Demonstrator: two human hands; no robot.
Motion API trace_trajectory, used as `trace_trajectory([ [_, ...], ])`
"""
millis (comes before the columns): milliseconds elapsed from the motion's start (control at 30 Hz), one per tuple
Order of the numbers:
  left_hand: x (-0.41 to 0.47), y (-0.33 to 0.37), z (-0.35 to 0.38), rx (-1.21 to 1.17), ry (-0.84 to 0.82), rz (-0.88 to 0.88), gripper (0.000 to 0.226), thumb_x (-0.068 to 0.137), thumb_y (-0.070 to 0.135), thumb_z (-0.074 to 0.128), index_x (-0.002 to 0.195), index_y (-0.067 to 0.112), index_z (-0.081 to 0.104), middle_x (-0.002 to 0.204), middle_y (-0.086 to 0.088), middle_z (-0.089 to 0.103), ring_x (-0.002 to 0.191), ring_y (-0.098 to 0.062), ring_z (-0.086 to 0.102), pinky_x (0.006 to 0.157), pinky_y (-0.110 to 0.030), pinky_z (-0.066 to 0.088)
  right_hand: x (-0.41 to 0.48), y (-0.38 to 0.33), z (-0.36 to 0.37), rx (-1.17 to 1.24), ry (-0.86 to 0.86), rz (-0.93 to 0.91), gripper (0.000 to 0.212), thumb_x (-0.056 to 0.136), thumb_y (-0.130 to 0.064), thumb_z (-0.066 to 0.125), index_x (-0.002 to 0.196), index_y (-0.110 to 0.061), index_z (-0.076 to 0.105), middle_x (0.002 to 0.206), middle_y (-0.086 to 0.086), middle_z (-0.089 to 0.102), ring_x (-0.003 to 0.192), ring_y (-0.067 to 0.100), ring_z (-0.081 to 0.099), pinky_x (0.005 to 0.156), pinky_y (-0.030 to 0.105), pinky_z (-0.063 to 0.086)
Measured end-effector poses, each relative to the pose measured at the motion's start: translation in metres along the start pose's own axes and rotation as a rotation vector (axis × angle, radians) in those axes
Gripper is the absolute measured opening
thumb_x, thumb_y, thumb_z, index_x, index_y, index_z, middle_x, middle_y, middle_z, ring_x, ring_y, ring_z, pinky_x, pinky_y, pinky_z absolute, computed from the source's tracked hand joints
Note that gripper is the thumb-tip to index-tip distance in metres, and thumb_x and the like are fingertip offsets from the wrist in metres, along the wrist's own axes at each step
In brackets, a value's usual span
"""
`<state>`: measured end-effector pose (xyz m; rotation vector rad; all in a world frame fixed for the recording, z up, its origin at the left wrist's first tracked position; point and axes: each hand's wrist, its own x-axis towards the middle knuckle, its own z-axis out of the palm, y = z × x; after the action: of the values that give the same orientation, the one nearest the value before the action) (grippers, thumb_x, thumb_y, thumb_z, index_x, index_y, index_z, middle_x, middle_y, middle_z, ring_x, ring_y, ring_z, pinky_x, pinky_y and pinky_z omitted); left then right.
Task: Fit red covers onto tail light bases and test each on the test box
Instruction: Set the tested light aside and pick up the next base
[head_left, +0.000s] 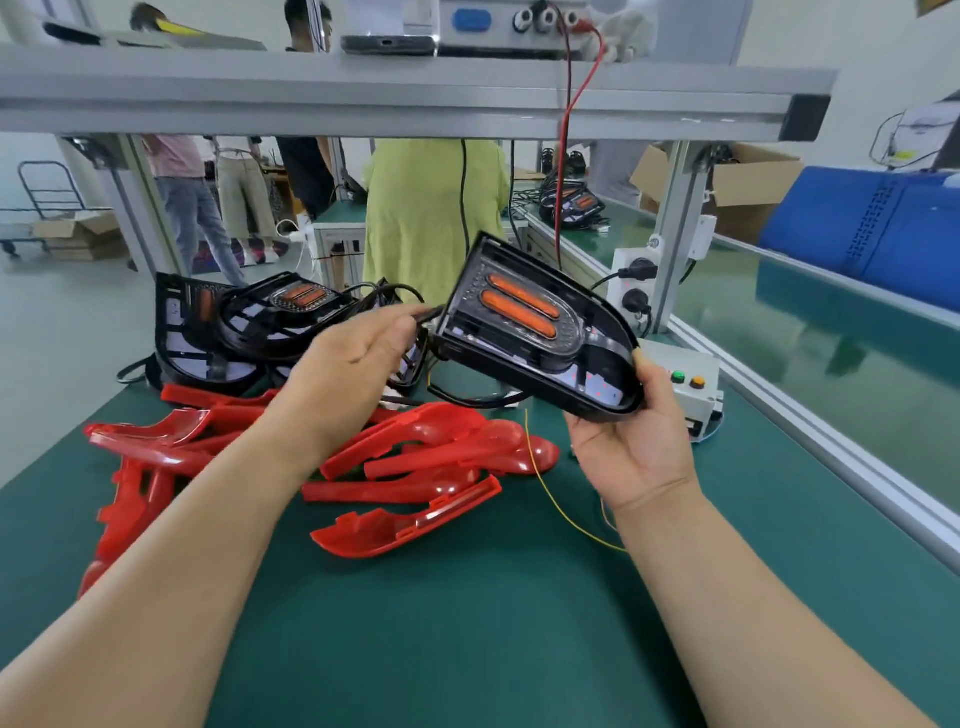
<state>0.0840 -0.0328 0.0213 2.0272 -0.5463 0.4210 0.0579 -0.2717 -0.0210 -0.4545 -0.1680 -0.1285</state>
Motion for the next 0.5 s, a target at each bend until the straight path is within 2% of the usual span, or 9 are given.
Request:
trace_trajectory([
  [67,-0.001,0.007,-0.006,0.028,0.036,0.124,0.029,0.102,0.032,0.046,0.124,0.043,0.060,0.088,0.035,0.060,0.087,0.012,0.055,0.082,-0.006,0.039,0.000,-0.001,-0.001,0.009,-0.017,0.008,0.033,0.084,-0.026,0.055,0.099,-0.006,0.077,0.104,0.011,0.075,0.096,0.023,0.073,0.077,0.035,0.061],
  [133,-0.001,0.012,-0.009,0.044,0.086,0.219,0.032,0.101,0.022,0.048,0.126,0.036,0.063,0.089,0.023,0.061,0.084,0.006,0.056,0.079,-0.003,0.039,-0.001,-0.003,-0.002,0.022,-0.047,0.013,0.033,0.084,-0.025,0.054,0.097,-0.007,0.078,0.104,0.010,0.076,0.098,0.023,0.072,0.078,0.036,0.060],
  [233,0.000,0.013,-0.009,0.026,0.154,0.262,0.034,0.102,0.009,0.050,0.126,0.026,0.065,0.087,0.010,0.060,0.082,0.000,0.054,0.080,-0.007,0.041,-0.002,-0.005,-0.004,-0.002,-0.104,0.024,0.034,0.082,-0.023,0.053,0.102,-0.009,0.078,0.110,0.009,0.074,0.105,0.024,0.070,0.087,0.041,0.058],
  [367,-0.002,0.012,-0.006,-0.069,0.217,0.254,0.033,0.102,0.006,0.050,0.122,0.026,0.065,0.084,0.012,0.059,0.081,-0.001,0.055,0.082,-0.015,0.045,-0.004,0.002,-0.005,-0.082,-0.161,0.098,0.048,0.079,-0.024,0.053,0.120,-0.005,0.068,0.130,0.016,0.063,0.120,0.033,0.060,0.100,0.054,0.049],
  [433,-0.002,0.018,-0.009,-0.089,0.264,0.260,0.032,0.102,0.007,0.050,0.121,0.027,0.066,0.081,0.010,0.057,0.078,-0.001,0.053,0.077,-0.013,0.044,-0.004,0.005,-0.005,-0.102,-0.145,0.131,0.047,0.080,-0.023,0.051,0.120,-0.003,0.069,0.129,0.018,0.064,0.117,0.035,0.061,0.099,0.056,0.049],
  [500,-0.003,0.031,-0.016,-0.052,0.298,0.340,0.030,0.102,0.008,0.050,0.121,0.024,0.066,0.080,0.010,0.057,0.076,0.000,0.052,0.074,-0.013,0.044,-0.005,0.007,-0.004,-0.112,-0.160,0.158,0.044,0.079,-0.022,0.054,0.115,-0.003,0.072,0.124,0.018,0.067,0.113,0.034,0.064,0.097,0.056,0.050],
])
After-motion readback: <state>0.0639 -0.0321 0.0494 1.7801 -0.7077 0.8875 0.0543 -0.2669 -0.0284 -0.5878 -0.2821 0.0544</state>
